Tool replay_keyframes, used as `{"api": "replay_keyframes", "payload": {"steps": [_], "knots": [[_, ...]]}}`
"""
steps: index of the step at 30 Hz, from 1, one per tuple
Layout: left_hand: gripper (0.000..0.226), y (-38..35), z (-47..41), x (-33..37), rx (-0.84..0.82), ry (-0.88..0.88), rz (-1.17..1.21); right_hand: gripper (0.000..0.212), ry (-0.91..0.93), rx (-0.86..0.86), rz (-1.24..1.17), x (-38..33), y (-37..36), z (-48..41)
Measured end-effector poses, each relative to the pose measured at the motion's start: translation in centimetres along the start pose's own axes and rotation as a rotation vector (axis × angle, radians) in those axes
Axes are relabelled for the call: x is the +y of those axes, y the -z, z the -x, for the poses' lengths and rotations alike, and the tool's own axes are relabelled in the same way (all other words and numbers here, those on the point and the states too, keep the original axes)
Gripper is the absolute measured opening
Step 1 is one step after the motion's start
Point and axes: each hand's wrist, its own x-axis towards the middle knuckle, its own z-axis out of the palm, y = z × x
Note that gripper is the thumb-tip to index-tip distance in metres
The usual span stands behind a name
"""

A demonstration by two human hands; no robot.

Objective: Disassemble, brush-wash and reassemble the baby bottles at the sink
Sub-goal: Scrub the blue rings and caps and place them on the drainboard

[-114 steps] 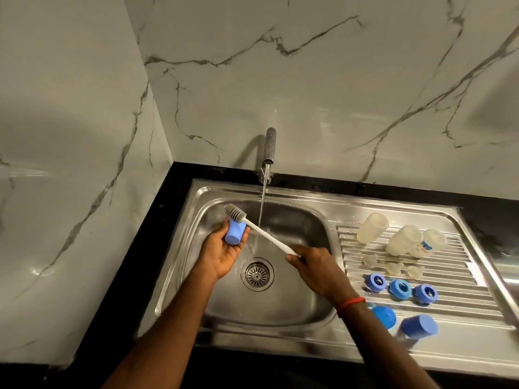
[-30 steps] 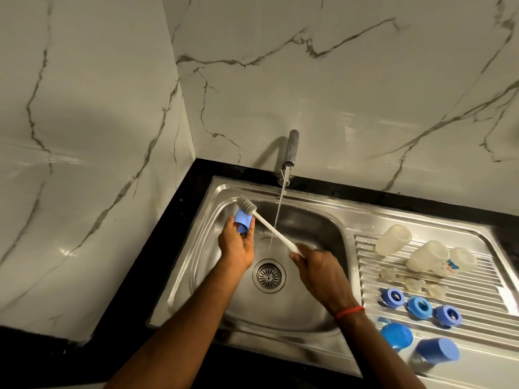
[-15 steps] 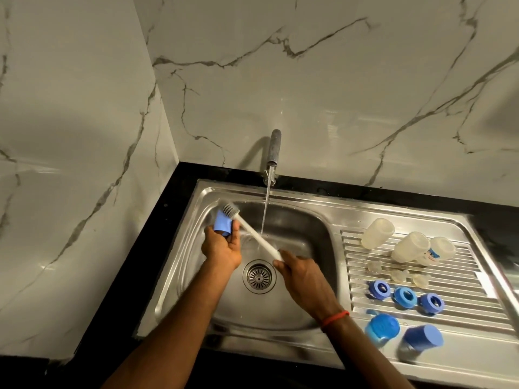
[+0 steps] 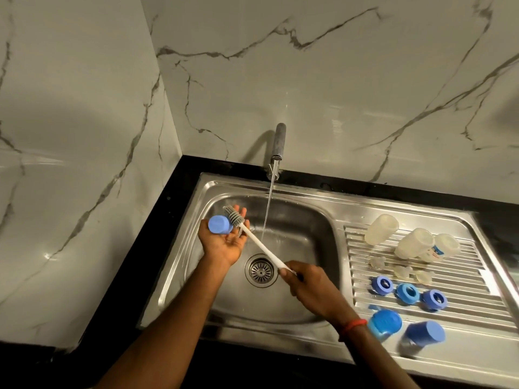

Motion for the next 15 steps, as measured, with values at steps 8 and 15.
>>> {"api": "replay_keyframes", "payload": {"steps": [8,15], "knots": [[0.035,1.3,-0.8,-0.3,-0.07,-0.04,0.036,0.023,-0.005,0.012,0.066,-0.9,-0.6,-0.3],[0.032,0.6,-0.9,-0.6,-0.05,-0.018,-0.038,0.03,-0.055,-0.047,0.042,-0.6,1.7,0.0]]}}
